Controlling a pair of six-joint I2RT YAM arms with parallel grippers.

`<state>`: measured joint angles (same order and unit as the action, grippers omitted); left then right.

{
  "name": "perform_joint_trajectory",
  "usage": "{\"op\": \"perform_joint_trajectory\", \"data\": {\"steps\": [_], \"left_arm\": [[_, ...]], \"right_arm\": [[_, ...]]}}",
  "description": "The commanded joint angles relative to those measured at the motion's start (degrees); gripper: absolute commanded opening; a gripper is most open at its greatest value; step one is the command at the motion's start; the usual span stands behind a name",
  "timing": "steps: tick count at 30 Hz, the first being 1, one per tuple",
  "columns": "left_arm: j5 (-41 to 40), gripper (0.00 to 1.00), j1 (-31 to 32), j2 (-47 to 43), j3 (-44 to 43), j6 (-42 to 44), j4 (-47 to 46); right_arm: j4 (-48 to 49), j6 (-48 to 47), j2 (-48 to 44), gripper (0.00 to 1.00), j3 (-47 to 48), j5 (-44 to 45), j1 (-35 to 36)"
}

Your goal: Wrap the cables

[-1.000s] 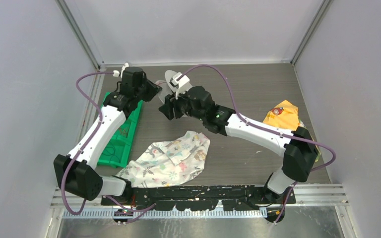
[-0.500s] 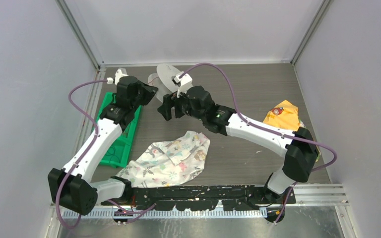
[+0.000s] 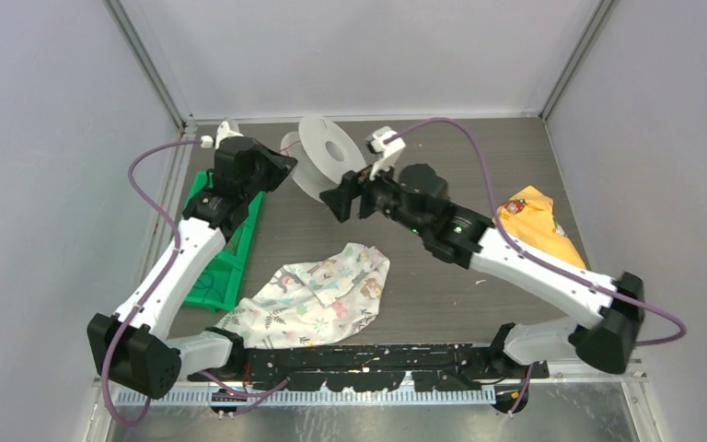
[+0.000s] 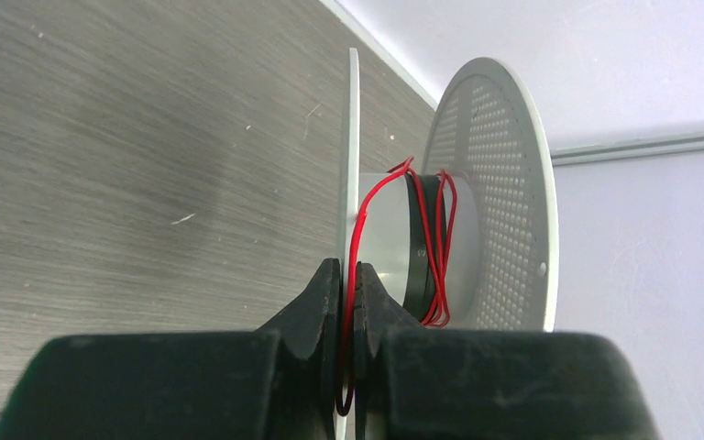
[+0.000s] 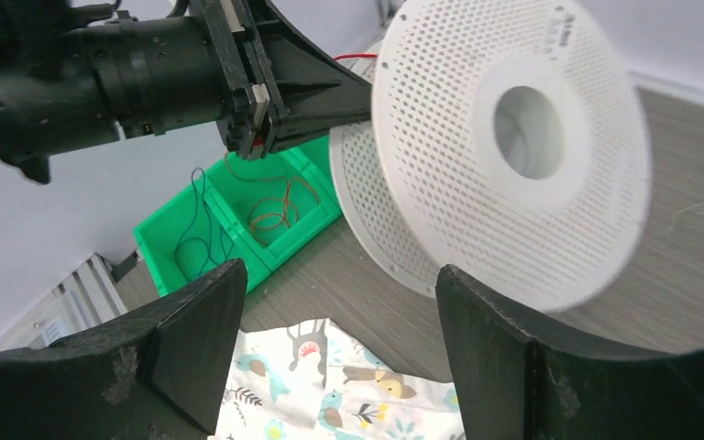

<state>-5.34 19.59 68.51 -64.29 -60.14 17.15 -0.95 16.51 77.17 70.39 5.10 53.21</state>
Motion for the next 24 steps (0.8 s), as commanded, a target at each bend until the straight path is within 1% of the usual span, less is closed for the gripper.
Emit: {"op": "perform_joint_trajectory", "data": {"steps": [1, 4, 6, 7, 8, 9, 10, 11, 13, 14, 15, 18, 20, 24], "left_arm": [[0.9, 0.01, -0.8, -0.5, -8.6, 3.6, -3.5], [2.4, 0.01, -2.8, 0.8, -12.1, 1.8, 0.0], [4.8, 0.01, -4.0, 1.8, -13.7, -0.1, 0.4], [5.0, 0.00, -4.4, 2.0, -14.5, -1.1, 0.9], [6.9, 0.00, -4.8, 2.4, -15.7, -2.4, 1.4], [8.7, 0.01, -5.3, 2.8, -16.4, -3.0, 1.2], [10.5, 0.01, -5.6, 3.1, -17.2, -3.4, 0.8], [12.0, 0.00, -5.8, 3.4, -18.0, -3.4, 0.6], [14.8, 0.01, -5.9, 4.0, -19.7, -3.4, 0.9], [16.3, 0.01, -5.9, 4.4, -20.7, -3.2, 1.3], [17.2, 0.01, -5.9, 4.6, -21.3, -3.2, 1.5], [19.2, 0.01, -6.0, 4.9, -22.0, -3.3, 1.5], [19.8, 0.01, -6.0, 4.9, -22.0, -3.6, 1.3], [20.8, 0.00, -6.0, 5.0, -21.1, -4.7, 0.0]], "right_arm": [[5.6, -4.3, -11.6, 0.81, -4.9, 7.1, -0.3], [7.3, -5.7, -15.9, 0.88, -9.3, 16.0, -1.7], [8.0, -1.8, -17.3, 0.95, -12.2, 21.1, -5.2], [7.1, 2.5, -17.4, 0.96, -13.2, 21.1, -8.9], [4.9, 8.5, -16.9, 0.96, -13.8, 18.4, -13.3], [3.1, 15.6, -16.2, 0.96, -14.4, 12.9, -20.8], [3.0, 22.2, -15.2, 0.96, -15.6, 7.1, -24.8], [5.1, 29.5, -13.8, 0.95, -17.1, 1.3, -30.7], [11.9, 40.4, -10.3, 0.90, -20.1, -10.4, -37.1], [15.4, 46.3, -8.1, 0.88, -20.8, -14.9, -38.8], [18.8, 49.3, -5.9, 0.86, -21.0, -18.3, -39.7], [23.9, 53.2, 1.1, 0.82, -17.7, -24.2, -39.8], [27.3, 55.3, 4.3, 0.79, -15.9, -26.3, -39.7], [32.6, 58.2, 9.4, 0.78, -12.8, -27.0, -39.2]]}}
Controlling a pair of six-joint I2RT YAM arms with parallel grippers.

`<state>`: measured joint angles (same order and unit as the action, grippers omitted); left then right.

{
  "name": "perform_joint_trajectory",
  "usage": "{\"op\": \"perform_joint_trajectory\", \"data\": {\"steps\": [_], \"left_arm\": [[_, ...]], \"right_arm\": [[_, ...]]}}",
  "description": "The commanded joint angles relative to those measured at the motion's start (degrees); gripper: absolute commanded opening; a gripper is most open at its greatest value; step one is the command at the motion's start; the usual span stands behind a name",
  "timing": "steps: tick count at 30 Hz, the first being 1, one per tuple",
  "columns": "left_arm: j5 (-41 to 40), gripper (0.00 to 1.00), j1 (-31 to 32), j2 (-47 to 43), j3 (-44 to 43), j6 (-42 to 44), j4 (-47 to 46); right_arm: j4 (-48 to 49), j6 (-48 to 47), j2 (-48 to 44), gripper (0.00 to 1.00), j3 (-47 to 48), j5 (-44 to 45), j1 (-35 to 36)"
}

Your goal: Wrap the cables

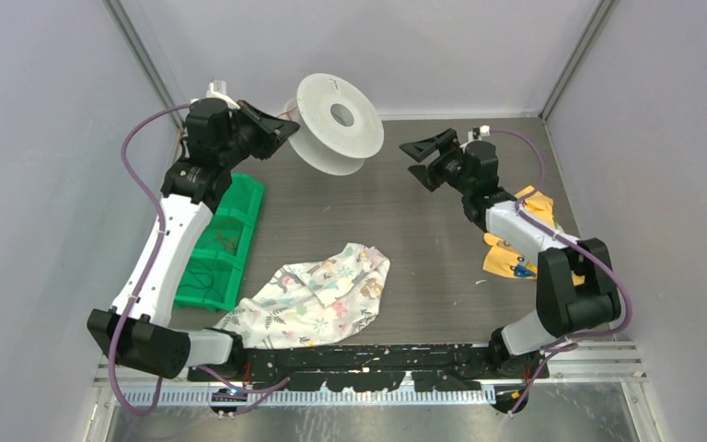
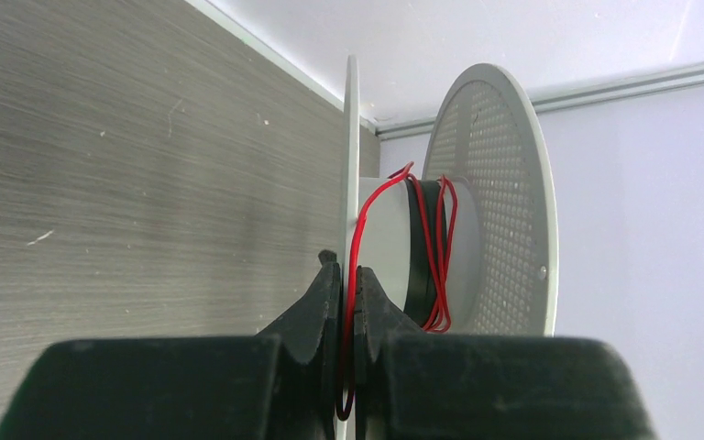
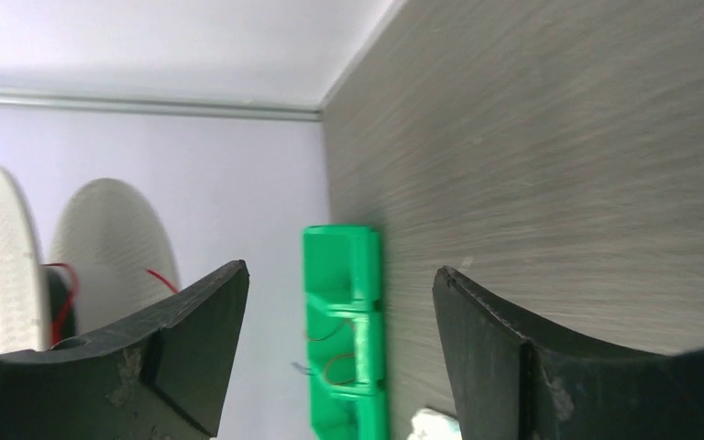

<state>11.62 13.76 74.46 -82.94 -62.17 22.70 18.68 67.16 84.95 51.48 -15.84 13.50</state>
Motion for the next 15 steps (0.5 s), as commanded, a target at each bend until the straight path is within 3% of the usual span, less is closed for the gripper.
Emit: {"op": "perform_joint_trajectory", "data": {"steps": [1, 5, 15], "left_arm": [[4.0, 0.01, -0.1, -0.9, -2.3, -3.0, -5.7], [4.6, 0.01, -0.2, -0.6, -2.1, -3.2, -6.1], [5.0, 0.00, -0.4, -0.5, -1.9, -3.4, -6.9]], "right_arm": [[14.1, 8.4, 2.7, 0.77, 6.8, -6.4, 0.7], [21.8, 12.5, 7.7, 0.67, 9.3, -8.4, 2.6], [22.7, 12.4, 12.4, 0.60, 13.3, -9.1, 7.0]]}}
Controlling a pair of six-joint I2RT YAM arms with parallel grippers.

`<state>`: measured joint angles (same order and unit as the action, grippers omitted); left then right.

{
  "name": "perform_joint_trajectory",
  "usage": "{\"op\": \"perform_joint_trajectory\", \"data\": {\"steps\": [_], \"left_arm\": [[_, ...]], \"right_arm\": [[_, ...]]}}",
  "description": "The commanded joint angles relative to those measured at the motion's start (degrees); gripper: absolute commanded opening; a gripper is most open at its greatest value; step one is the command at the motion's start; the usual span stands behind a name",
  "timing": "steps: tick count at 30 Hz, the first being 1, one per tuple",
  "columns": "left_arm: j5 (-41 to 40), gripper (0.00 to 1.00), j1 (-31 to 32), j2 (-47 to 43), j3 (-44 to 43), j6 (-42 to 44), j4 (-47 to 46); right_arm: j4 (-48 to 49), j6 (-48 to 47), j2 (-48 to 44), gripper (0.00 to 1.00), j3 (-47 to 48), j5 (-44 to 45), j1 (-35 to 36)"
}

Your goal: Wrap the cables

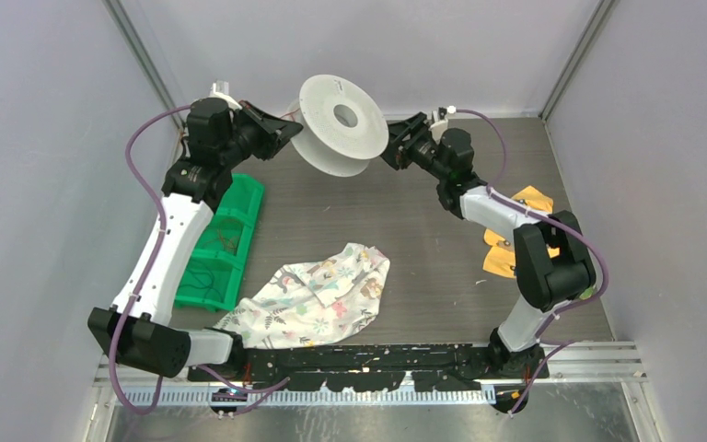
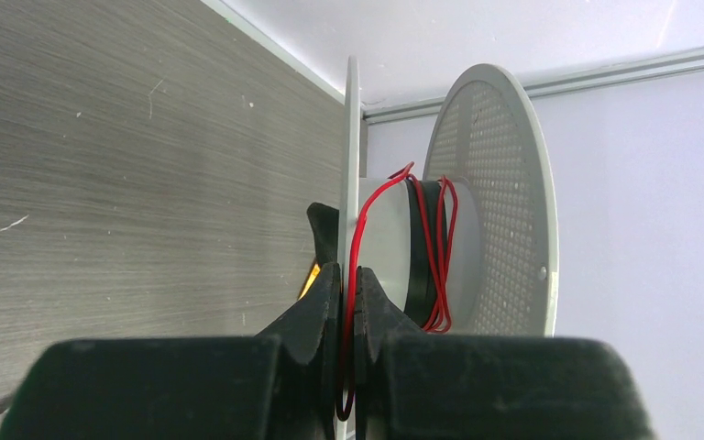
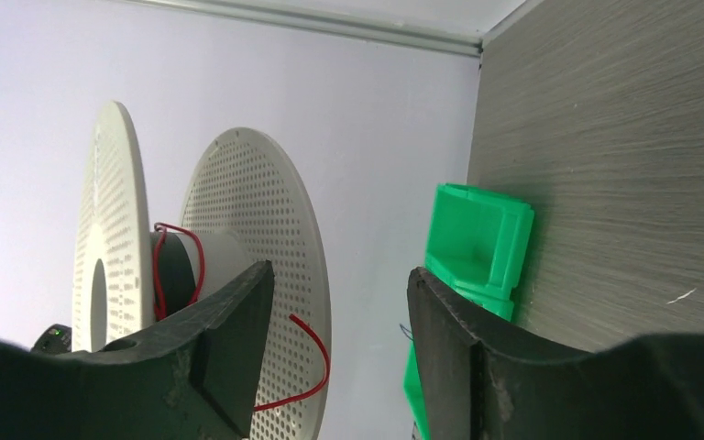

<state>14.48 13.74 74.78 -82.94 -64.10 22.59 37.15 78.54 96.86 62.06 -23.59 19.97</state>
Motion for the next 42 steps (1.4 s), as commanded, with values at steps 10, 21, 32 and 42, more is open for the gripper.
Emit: {"op": "perform_joint_trajectory", "data": {"steps": [10, 21, 32, 42], "left_arm": [[2.1, 0.01, -0.8, -0.7, -1.3, -1.8, -7.6], [-1.5, 0.00, -1.7, -1.8, -1.6, 0.2, -4.5], [-10.0, 0.00, -1.3, 0.1, -4.4, 2.6, 7.4], [-14.1, 0.01, 0.6, 1.6, -6.8, 3.4, 14.9]], "right_arm": [[5.1, 0.9, 0.3, 0.33, -0.5, -1.5, 0.6], [-0.5, -3.6, -4.2, 0.01, -4.7, -1.6, 1.9], [-20.2, -20.0, -14.1, 0.01, -0.8, 9.7, 12.2], [-24.9, -24.5, -12.9, 0.00, 5.4, 12.2, 15.7]]}}
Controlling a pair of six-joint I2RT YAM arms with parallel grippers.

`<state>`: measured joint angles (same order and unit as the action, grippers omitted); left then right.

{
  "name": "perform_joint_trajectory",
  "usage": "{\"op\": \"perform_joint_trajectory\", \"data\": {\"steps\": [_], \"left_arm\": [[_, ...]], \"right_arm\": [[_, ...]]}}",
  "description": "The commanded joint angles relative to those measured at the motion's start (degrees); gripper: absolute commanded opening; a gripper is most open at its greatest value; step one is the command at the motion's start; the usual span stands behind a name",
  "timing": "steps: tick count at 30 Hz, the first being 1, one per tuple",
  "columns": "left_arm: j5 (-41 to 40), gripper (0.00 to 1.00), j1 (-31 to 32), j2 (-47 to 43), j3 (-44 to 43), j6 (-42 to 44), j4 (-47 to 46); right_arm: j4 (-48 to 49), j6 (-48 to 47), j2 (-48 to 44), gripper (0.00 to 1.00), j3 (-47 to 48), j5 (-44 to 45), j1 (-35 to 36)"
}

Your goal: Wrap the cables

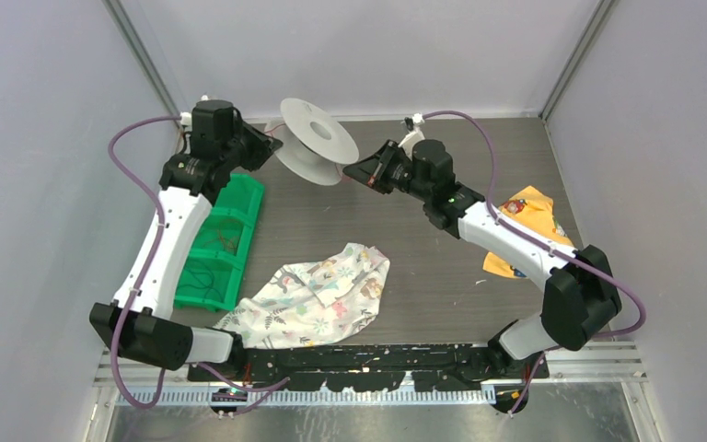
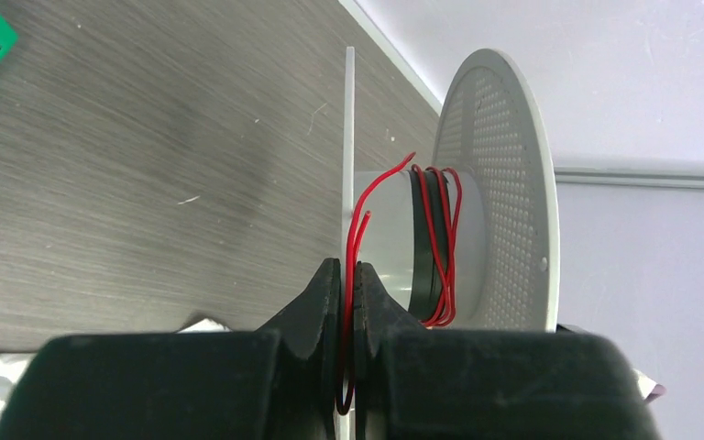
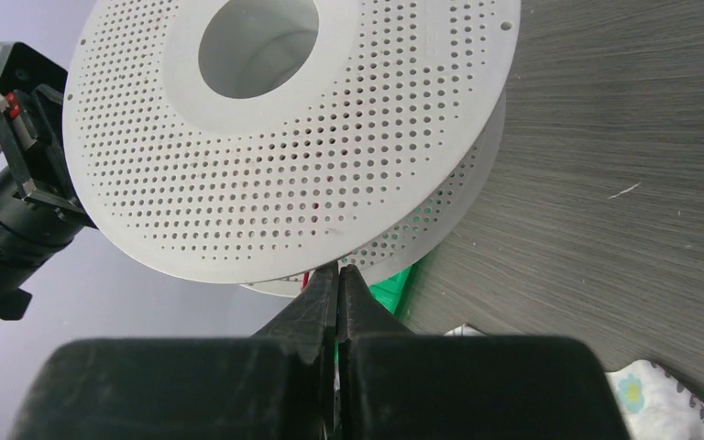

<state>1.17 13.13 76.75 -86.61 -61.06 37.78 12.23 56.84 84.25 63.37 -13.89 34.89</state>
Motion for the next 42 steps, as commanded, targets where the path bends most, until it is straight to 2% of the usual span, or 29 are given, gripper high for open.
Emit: {"op": "perform_joint_trajectory", "data": {"steps": [1, 10, 16, 20, 22, 25, 28, 37, 42], "left_arm": [[-0.8, 0.00, 1.5, -0.3, -3.0, 0.3, -0.3], [3.0, 0.00, 2.6, -3.0, 2.0, 1.1, -10.2], [3.5, 0.01, 3.0, -4.0, 4.1, 1.4, -12.9], [3.3, 0.01, 3.0, -4.6, 5.6, 0.9, -13.6], [2.6, 0.00, 3.0, -5.0, 6.1, 0.9, -13.7], [2.0, 0.01, 3.0, -5.0, 6.7, 0.9, -14.1], [2.5, 0.01, 3.0, -4.6, 6.8, 0.5, -14.8], [2.8, 0.00, 3.0, -4.1, 7.3, 0.4, -16.0], [2.9, 0.00, 3.0, -5.0, 9.1, 1.9, -19.6]], "right_arm": [[0.0, -2.7, 0.0, 0.01, 4.4, 2.4, 0.9], [0.3, -3.0, 1.6, 0.01, 6.0, 3.0, 1.4], [0.7, -3.4, 1.9, 0.03, 5.6, 4.8, 1.4], [1.0, -3.6, 2.3, 0.13, 5.7, 5.2, 1.5], [0.9, -3.6, 2.3, 0.29, 5.7, 5.1, 1.4], [0.4, -3.8, 1.6, 0.42, 5.5, 4.9, 1.5], [-0.2, -4.5, 0.6, 0.47, 5.0, 5.6, 1.4], [-1.9, -6.4, -0.7, 0.49, 4.7, 5.6, 1.4], [-7.4, -9.3, -4.6, 0.60, 4.4, 4.8, 1.4]]}}
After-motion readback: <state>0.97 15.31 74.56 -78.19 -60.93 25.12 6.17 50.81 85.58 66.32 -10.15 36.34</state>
